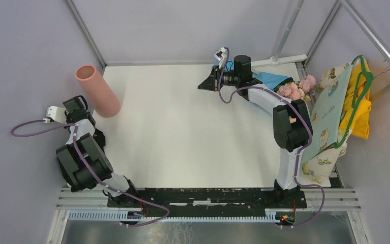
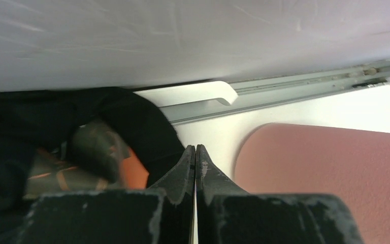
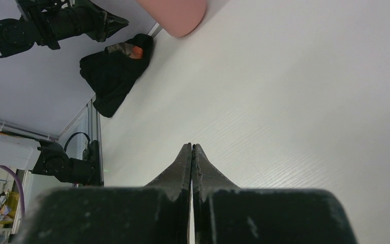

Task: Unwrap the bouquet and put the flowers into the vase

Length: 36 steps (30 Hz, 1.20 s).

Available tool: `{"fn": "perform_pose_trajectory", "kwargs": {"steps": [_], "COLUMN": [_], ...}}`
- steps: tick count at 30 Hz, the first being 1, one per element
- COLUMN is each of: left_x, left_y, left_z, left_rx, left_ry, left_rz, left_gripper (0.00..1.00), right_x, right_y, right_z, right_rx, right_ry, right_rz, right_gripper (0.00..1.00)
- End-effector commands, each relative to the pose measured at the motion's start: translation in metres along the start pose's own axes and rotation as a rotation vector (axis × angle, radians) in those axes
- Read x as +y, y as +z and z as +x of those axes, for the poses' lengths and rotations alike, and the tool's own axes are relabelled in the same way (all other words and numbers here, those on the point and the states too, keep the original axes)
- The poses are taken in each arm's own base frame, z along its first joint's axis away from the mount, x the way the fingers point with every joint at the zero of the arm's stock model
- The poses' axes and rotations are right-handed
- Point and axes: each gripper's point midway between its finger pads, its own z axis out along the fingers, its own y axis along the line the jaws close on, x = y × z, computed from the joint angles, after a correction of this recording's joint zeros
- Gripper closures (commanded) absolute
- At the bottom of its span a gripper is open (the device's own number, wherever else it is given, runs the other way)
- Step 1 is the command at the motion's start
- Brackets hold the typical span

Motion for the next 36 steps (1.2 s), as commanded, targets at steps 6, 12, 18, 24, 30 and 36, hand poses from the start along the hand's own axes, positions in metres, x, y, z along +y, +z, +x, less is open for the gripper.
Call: {"fn": "perform_pose_trajectory", "kwargs": {"steps": [6, 12, 18, 24, 30, 36], "left_x": [-0.059, -0.059, -0.070, -0.093, -0.105, -0.118], "left_y": [0.017, 0.033, 0.045, 0.047, 0.049, 0.046], "left_z": [-0.009, 0.001, 0.009, 0.025, 0.039, 0.042], "left_rx": [-0.017, 0.017, 0.034, 0.093, 0.139, 0.156], "left_ry": [-0.083, -0.105, -0.088, -0.082, -0.086, -0.078], "left_rz": [0.271, 0.313, 0.395, 0.546, 0.647, 0.730], "left_gripper": [0.98, 0.98, 0.98, 0.98, 0.98, 0.98], "right_x": [0.012, 0.011, 0.009, 0.010, 0.007, 0.004], "right_y": [0.003, 0.003, 0.003, 0.007, 0.007, 0.008], "right_z": [-0.007, -0.001, 0.003, 0.005, 0.009, 0.014], "right_rx": [-0.004, 0.010, 0.022, 0.026, 0.034, 0.041], "right_ry": [-0.079, -0.078, -0.079, -0.074, -0.075, -0.066], "right_rz": [-0.055, -0.058, -0.052, -0.060, -0.055, -0.051], "right_gripper": [1.00, 1.00, 1.00, 1.00, 1.00, 1.00]}}
